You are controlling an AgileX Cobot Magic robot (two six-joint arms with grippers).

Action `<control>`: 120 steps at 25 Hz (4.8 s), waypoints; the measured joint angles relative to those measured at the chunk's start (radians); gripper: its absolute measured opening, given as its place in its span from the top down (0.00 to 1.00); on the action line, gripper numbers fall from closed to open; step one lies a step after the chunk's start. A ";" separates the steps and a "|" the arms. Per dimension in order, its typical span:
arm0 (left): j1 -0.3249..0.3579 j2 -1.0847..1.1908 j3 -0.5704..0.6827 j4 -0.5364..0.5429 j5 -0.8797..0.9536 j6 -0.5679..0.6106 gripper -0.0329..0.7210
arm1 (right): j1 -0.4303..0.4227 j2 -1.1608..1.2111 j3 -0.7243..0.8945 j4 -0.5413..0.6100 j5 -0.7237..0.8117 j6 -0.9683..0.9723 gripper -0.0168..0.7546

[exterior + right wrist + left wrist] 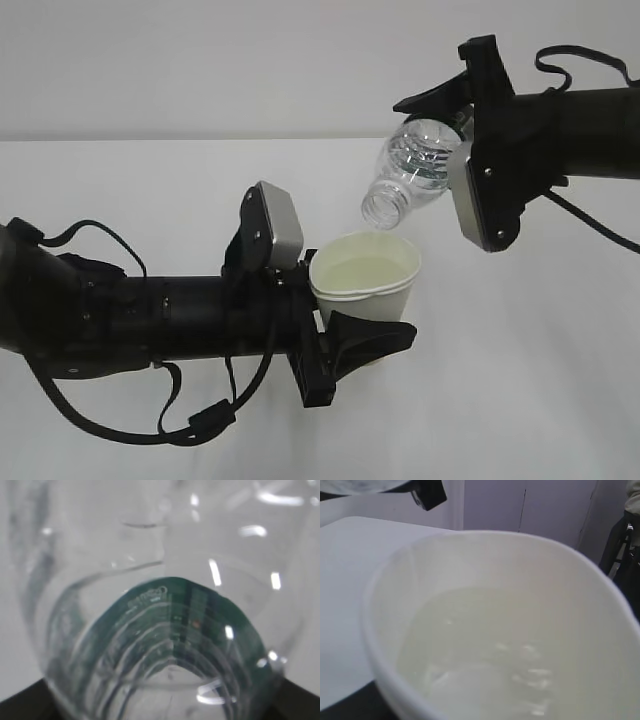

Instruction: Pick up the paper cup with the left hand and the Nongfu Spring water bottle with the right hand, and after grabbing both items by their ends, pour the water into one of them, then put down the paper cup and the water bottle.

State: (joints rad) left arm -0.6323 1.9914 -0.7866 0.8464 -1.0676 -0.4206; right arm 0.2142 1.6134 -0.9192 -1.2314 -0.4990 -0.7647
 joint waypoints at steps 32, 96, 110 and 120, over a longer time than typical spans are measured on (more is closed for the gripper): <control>0.000 0.000 0.000 -0.008 0.004 0.000 0.38 | 0.000 0.000 0.000 0.172 -0.095 0.451 0.34; 0.000 0.000 0.000 -0.015 0.008 0.000 0.38 | 0.000 0.042 0.002 1.104 0.125 0.632 0.39; 0.000 0.000 0.000 -0.019 0.014 0.000 0.38 | -0.051 0.084 0.006 1.246 0.118 0.540 0.39; 0.000 0.000 0.000 -0.020 0.021 0.000 0.38 | -0.080 0.112 0.083 1.283 0.002 0.519 0.39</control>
State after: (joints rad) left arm -0.6323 1.9914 -0.7866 0.8268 -1.0462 -0.4206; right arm 0.1341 1.7253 -0.8358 0.0520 -0.4973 -0.2462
